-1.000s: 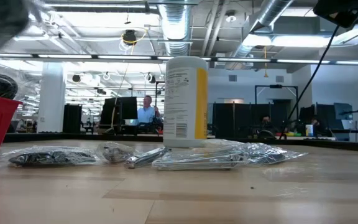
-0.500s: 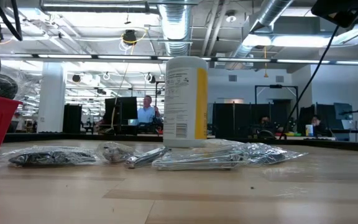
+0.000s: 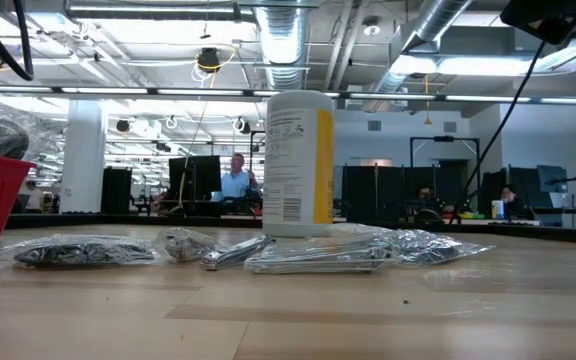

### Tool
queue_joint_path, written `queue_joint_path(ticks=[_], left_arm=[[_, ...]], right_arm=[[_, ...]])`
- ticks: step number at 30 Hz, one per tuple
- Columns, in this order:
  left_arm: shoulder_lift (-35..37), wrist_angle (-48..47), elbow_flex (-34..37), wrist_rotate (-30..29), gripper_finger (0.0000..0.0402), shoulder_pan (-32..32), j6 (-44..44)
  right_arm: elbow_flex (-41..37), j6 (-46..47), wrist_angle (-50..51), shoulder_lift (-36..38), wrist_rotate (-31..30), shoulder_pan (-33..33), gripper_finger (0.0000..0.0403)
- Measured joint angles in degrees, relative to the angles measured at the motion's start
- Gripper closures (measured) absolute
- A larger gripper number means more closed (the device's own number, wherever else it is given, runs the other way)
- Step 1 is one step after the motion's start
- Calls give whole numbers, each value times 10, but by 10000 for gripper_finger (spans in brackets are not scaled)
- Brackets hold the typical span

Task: Pick & Place Travel size toiletries
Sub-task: Put the hairbrush into the left red bin

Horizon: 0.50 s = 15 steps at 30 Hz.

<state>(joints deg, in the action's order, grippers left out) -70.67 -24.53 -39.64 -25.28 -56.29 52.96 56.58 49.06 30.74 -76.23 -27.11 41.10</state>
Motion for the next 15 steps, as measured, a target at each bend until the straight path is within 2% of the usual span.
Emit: queue_joint_path(ticks=[7, 15], left_arm=[[0, -2, 0, -19, 386, 1, 2], [0, -15, 0, -27, 310, 14, 20]], right_arm=[[0, 0, 0, 0, 0, 0, 275], [0, 4, 0, 0, -1, 0, 275]])
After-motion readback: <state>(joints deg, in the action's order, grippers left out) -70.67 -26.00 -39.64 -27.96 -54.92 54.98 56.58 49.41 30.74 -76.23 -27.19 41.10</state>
